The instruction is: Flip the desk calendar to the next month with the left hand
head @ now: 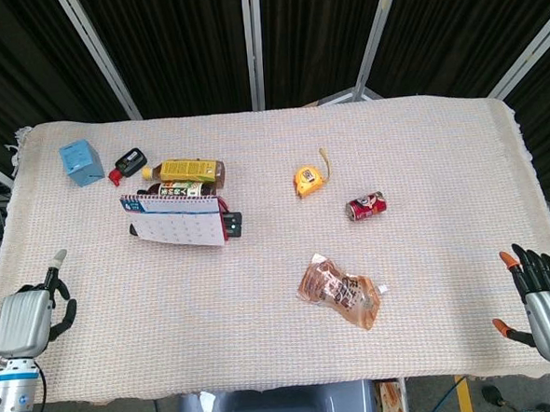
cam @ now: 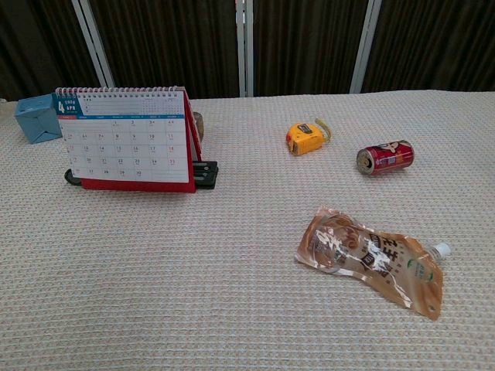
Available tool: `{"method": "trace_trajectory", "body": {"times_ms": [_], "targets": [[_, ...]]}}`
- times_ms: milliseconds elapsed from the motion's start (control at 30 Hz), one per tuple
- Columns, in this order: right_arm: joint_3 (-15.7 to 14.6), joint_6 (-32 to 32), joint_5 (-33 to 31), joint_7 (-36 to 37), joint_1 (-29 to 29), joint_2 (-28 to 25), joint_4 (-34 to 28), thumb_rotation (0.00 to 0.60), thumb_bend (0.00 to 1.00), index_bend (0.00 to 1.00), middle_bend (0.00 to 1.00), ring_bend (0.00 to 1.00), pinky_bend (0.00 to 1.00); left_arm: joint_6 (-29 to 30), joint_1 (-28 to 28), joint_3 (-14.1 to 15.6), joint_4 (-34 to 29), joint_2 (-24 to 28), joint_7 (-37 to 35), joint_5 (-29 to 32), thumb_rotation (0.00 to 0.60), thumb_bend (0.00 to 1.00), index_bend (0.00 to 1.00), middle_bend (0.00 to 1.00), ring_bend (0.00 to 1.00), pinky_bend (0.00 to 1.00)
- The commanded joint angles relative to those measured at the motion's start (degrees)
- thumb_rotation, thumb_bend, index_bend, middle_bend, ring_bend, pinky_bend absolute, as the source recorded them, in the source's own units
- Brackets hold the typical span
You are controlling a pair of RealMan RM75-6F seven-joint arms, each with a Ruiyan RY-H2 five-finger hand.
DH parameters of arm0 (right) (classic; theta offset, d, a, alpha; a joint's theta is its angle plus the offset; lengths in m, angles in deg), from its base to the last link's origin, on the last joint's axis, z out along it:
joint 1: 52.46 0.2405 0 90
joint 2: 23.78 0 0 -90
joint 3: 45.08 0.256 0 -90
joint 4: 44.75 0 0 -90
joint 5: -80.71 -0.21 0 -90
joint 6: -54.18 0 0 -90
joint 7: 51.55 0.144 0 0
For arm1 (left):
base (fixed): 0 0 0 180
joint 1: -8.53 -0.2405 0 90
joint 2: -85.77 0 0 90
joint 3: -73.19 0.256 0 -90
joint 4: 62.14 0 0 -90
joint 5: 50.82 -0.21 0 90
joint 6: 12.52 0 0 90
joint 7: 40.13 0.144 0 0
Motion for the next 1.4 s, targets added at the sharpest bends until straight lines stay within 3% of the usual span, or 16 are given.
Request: {"method": "trace_trajectory", "body": {"times_ms": [33,567,667,1167,1400], "targets": [[0.00,-0.10,0.18,0.03,0.03,-0.08,-0.08,0.600,0.02,0.00,0.00,0.00,0.00,-5.12,2.31,-2.92,0.90,-1.99,-4.28,6.37,0.600,0.65,0.00,0.63,0.70,0.58],[0.09,-0.37,0.21,1.72,-0.05,-0.86,-0.54,0.600,0.02,0.00,0.00,0.00,0.00,-35.55,15.31,-11.01,0.53,-0.09,-14.22,37.75,0.600,0.72,0.00,0.63,0.70,0.58],[0.12,-0.32,0.11,2.03,-0.04,-0.96,-0.52,0.600,0.02,0.00,0.00,0.00,0.00,-38.48,17.76,-11.47,1.77,-0.34,-14.87,41.51,0.600,0.72,0.00,0.63,0.70,0.58],[0.33,0.02,-0.39,3.20,0.08,-1.24,-0.38,0.600,0.02,0.00,0.00,0.00,0.00,-37.92,25.62,-9.89,5.54,-3.53,-12.71,52.57,0.600,0.72,0.00,0.63,0.70,0.58],[0.36,0.27,-0.62,3.36,0.16,-1.19,-0.24,0.600,0.02,0.00,0.00,0.00,0.00,-38.52,27.57,-9.20,6.58,-4.46,-12.85,54.77,0.600,0.72,0.00,0.63,0.70,0.58]]}}
